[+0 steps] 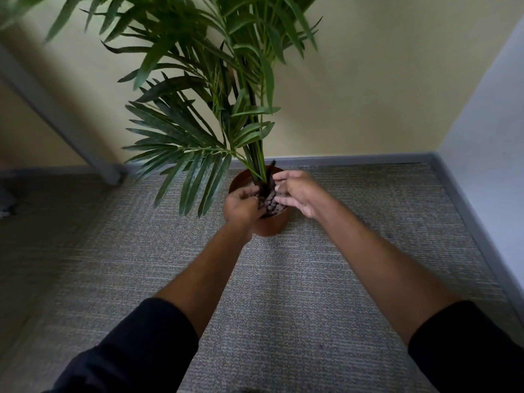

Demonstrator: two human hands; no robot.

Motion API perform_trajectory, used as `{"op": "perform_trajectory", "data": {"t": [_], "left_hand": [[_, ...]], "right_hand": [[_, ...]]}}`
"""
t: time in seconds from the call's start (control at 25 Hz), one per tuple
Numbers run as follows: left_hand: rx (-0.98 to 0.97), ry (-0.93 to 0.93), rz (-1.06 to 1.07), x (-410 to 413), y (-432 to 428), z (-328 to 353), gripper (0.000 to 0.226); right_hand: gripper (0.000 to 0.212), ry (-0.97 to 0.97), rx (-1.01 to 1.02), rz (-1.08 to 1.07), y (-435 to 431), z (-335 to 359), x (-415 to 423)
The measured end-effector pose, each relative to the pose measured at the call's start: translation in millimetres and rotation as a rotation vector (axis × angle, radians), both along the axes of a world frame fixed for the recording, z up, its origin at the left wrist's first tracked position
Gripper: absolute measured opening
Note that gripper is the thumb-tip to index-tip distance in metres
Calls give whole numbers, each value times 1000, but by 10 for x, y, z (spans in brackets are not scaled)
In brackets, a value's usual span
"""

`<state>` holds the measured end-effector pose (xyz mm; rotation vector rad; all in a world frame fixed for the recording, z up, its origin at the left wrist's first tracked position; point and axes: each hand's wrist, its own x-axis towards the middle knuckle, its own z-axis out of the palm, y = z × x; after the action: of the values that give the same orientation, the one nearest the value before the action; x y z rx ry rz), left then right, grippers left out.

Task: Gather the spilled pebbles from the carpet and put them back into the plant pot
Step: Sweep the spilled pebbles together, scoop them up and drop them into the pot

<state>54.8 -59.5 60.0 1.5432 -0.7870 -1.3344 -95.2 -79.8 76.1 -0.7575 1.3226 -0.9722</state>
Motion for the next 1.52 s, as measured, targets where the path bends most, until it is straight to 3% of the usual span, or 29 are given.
{"op": "perform_trajectory", "data": {"t": [0.12, 0.24, 0.4, 0.64, 0.84, 1.04, 1.2, 1.28, 1.4, 1.52], "left_hand": [[-31, -28, 50, 7, 41, 11, 26], [-63, -44, -116, -43, 186, 34, 22], [-37, -202, -543, -134, 520, -111, 21], [-149, -687, -1364, -311, 1192, -683, 10], [-206, -857, -1684, -411, 1566, -1019, 28], [-268, -980, -1737, -528, 1608, -1099, 26], [-294, -868, -1716, -662, 1476, -1128, 13], [-272, -820, -1582, -761, 1337, -1105, 12], [-296, -786, -1309, -970, 1071, -1083, 9], [-305, -776, -1080, -1199, 768, -1084, 4]], "right_hand": [[36, -5, -22, -55, 92, 34, -200], [26, -8, -4, -63, 316, -32, -457], [20, 64, 84, -3, 807, -320, -746], [22, 116, 258, 7, 1434, -835, -1136], [25, 115, 321, -64, 1678, -1088, -1444], [28, 112, 344, -93, 1752, -1152, -1629], [22, 213, 258, -221, 1750, -1240, -1723], [15, 353, 146, -351, 1742, -1282, -1774], [15, 722, 12, -389, 1738, -1325, -1956], [34, 836, -30, -290, 1664, -1412, -2274]]}}
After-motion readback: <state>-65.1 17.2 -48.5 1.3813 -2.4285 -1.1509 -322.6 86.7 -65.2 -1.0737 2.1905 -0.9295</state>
